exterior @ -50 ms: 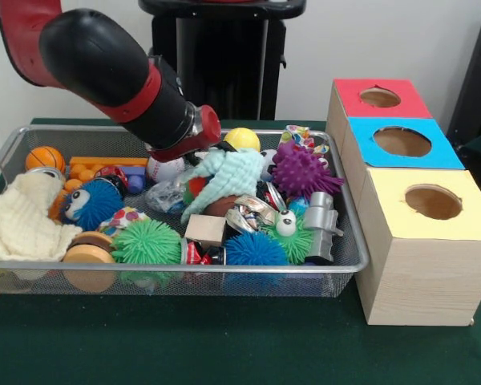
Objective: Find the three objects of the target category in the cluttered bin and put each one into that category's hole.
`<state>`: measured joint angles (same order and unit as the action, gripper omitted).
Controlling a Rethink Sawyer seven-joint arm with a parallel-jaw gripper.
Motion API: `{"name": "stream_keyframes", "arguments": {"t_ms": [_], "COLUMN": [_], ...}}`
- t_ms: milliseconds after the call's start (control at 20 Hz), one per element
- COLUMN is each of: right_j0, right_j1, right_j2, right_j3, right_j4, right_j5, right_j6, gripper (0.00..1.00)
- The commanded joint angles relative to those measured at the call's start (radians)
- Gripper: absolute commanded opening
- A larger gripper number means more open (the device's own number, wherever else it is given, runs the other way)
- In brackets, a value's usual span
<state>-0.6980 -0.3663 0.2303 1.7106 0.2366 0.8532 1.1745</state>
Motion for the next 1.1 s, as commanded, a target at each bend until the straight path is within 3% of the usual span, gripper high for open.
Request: {"name": "stream_keyframes", "arguments": {"t_ms": [50,550,650,900,1100], "right_j0": [0.005,0.085,0.113,0.235,0.275], "right_j1": [0.011,-0.066,-0.086,-0.148,-0.164], "right_j2": [0.147,0.040,-0.011,-0.200,-0.248], "right_j3": [0.083,0.031,-0.008,-0.185,-0.242], "right_j4": [0.104,0.028,-0.024,-0.207,-0.247], "right_j5": [-0.115,-0.011,0.023,0.233,0.324], "right_j6": [0.162,0.194,0.191,0.219,0.251], "gripper": [1.00,1.00,1.00,1.00,1.00]}}
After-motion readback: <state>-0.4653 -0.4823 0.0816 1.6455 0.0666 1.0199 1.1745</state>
